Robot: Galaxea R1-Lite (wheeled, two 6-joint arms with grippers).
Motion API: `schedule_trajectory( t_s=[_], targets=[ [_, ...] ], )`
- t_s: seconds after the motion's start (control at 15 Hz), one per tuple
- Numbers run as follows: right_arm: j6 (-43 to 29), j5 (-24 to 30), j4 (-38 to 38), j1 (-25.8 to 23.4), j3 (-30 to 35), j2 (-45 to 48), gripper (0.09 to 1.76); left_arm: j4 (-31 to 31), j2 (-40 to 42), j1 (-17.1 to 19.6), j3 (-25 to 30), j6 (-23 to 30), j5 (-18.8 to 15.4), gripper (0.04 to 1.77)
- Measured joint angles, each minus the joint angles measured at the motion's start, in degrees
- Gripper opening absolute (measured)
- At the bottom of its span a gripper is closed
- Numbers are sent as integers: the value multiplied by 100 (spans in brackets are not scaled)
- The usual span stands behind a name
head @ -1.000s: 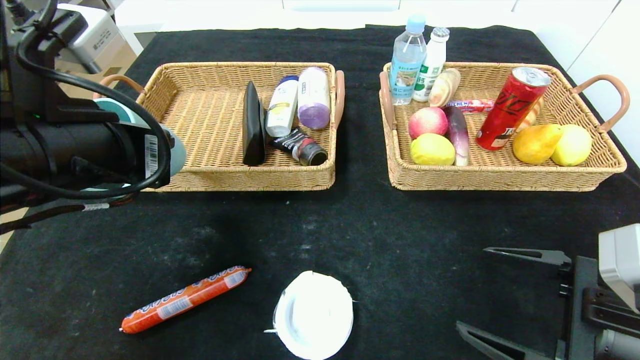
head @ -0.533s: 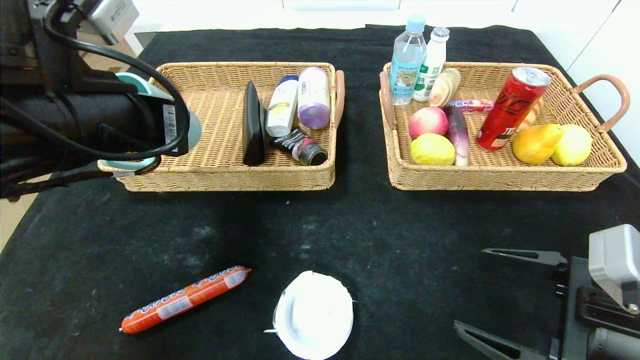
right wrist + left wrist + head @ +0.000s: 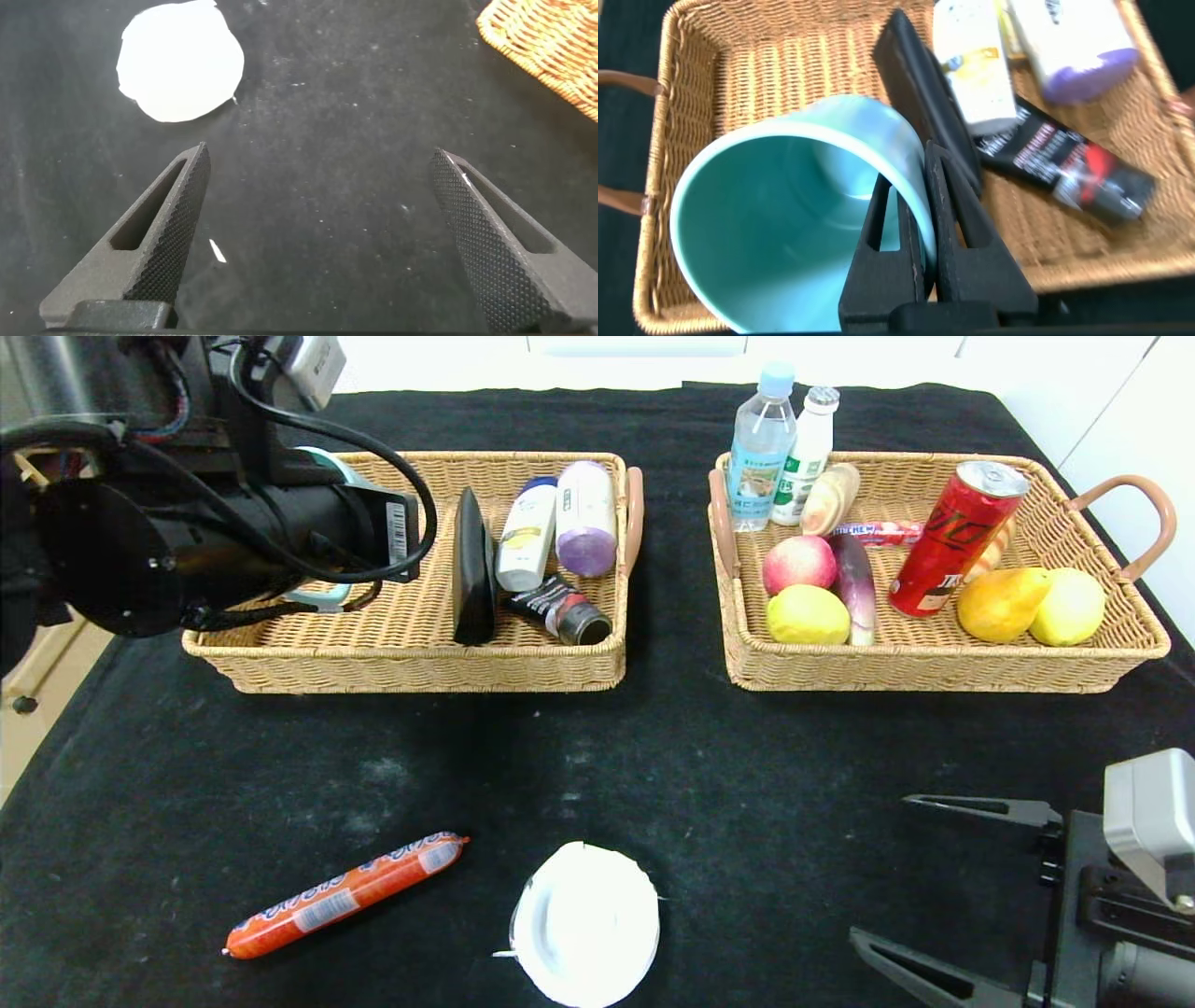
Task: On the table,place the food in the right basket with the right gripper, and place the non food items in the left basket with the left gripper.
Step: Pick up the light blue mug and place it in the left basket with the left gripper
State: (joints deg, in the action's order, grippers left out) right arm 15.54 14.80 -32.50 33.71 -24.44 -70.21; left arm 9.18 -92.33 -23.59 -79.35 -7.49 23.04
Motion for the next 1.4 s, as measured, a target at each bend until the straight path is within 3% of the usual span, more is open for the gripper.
schedule_trajectory(
  t_s=[0.2, 0.4, 0.93, 1.2, 1.4],
  targets=[
    [0, 2, 0, -15, -2, 0, 171, 484, -362, 339, -179, 10, -155, 20],
    [-6, -4, -7, -15, -33, 4, 171, 584, -701, 596, -467, 10, -207, 20],
    [-2, -6, -27, -41, -35, 4, 171, 600, -1058, 700, -679, 22, -188, 22],
    [-2, -6, -24, -41, -35, 4, 171, 603, -1079, 689, -640, 24, -172, 82],
    [0, -6, -27, -80, -35, 0, 171, 601, -1062, 670, -583, 24, -155, 110]
  ],
)
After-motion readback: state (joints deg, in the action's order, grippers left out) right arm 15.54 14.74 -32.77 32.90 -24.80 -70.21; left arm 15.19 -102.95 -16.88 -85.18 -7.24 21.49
